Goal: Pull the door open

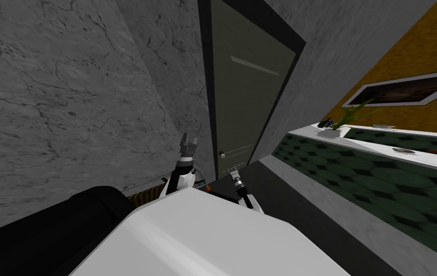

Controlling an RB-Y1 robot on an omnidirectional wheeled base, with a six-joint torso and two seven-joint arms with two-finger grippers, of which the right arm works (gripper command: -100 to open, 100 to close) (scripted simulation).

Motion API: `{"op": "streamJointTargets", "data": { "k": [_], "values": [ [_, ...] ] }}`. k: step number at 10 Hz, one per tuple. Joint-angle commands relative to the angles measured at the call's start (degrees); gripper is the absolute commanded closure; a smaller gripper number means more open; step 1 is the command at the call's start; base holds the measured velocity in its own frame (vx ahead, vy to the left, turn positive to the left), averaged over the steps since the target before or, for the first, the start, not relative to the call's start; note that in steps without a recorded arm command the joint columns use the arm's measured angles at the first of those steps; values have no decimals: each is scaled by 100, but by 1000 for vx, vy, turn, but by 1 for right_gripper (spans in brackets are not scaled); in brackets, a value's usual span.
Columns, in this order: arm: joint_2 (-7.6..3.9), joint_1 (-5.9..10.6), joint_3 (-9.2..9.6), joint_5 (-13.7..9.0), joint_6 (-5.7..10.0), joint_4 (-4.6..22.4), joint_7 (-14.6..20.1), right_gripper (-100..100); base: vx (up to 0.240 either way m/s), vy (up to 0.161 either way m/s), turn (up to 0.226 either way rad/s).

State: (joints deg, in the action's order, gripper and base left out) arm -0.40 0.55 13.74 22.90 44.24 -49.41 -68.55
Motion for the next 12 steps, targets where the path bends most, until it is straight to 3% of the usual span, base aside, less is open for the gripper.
{"op": "streamJointTargets", "data": {
  "k": [1, 4, 5, 7, 12],
  "values": [
    [59, 51, 44, 72, 34, 147, -162, -100, 93, -11, 43],
    [175, 172, 99, 183, 133, 487, -437, -100, 86, -24, 59],
    [138, 198, 64, 144, 158, 505, -371, -100, 24, -17, 18],
    [9, 362, -89, 175, 239, 797, -412, -100, -8, 31, -237],
    [-55, 581, -298, 211, 330, 1102, -431, -100, -40, 37, -76]
  ]
}}
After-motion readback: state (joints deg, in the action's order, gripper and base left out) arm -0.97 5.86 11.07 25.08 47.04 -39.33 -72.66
